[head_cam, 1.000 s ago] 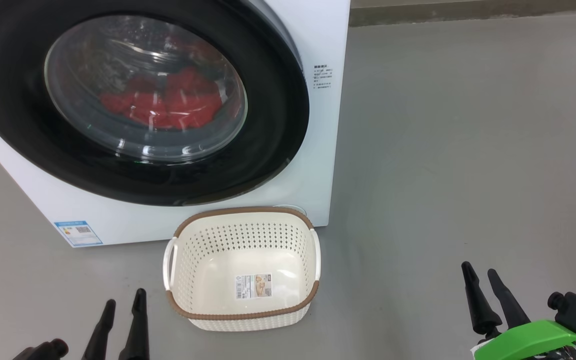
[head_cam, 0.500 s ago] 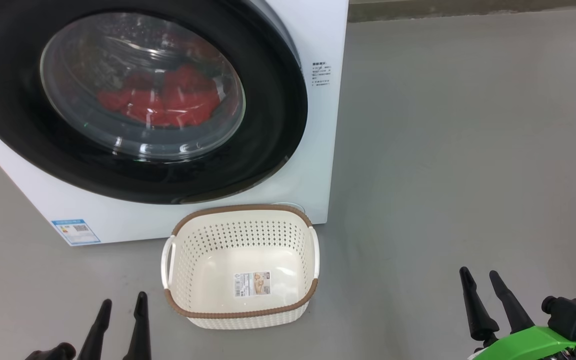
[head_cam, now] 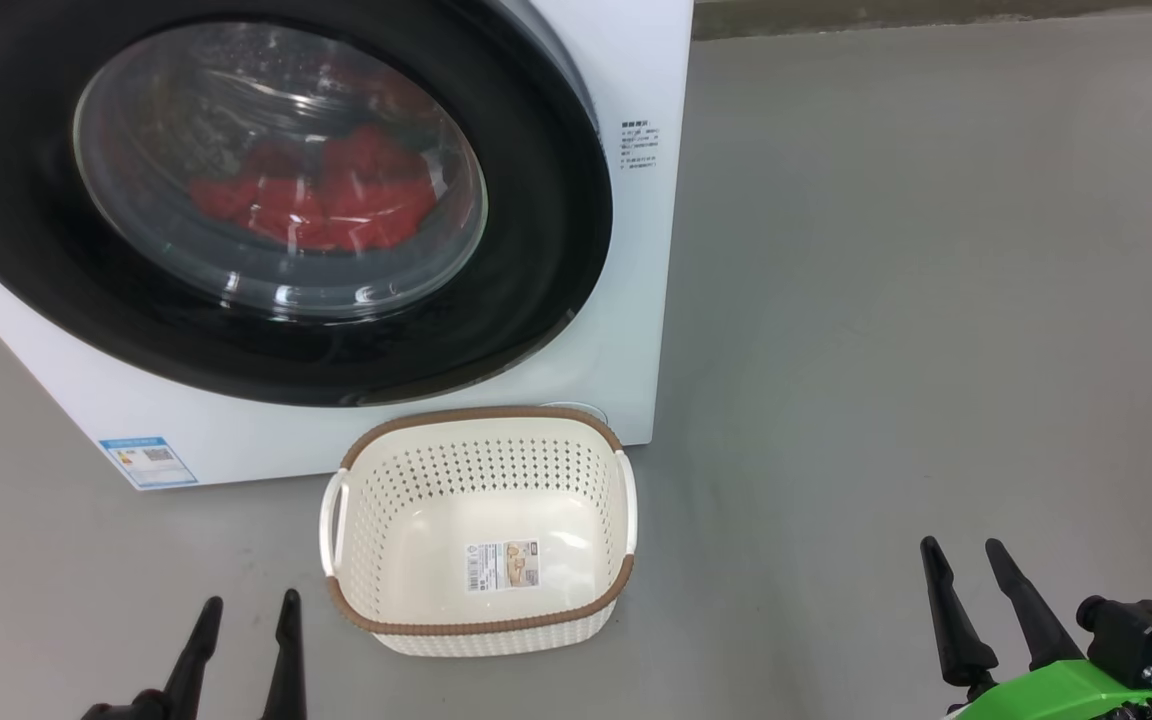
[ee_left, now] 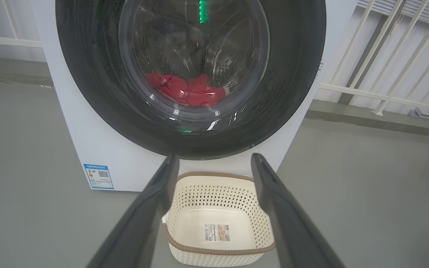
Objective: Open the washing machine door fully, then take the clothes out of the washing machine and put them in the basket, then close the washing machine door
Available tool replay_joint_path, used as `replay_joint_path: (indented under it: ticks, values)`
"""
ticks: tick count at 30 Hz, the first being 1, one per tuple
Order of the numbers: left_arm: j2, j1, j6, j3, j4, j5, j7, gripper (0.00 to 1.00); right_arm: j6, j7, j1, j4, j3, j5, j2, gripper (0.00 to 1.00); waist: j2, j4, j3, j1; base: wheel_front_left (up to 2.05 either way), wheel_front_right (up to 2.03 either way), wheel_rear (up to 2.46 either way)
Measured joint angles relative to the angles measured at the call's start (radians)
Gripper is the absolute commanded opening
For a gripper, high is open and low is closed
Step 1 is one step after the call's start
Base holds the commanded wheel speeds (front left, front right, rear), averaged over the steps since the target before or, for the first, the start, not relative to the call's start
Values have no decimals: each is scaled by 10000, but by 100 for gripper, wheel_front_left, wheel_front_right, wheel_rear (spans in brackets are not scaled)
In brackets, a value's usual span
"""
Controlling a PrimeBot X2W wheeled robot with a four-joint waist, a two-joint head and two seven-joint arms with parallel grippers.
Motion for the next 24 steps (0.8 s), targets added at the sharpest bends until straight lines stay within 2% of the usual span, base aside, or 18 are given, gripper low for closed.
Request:
replay_joint_path:
  ticks: [12, 24]
  values:
    - [-40, 24, -184, 174, 272, 1210, -347, 100, 0, -341, 281, 178, -52, -1150, -23, 100, 0, -4, 0, 0, 0, 0, 0]
    - [-50, 39, -359, 311, 458, 1793, -525, 100, 0, -525, 393, 61, -128, -1871, -17, 100, 0, -76, 4, 0, 0, 0, 0]
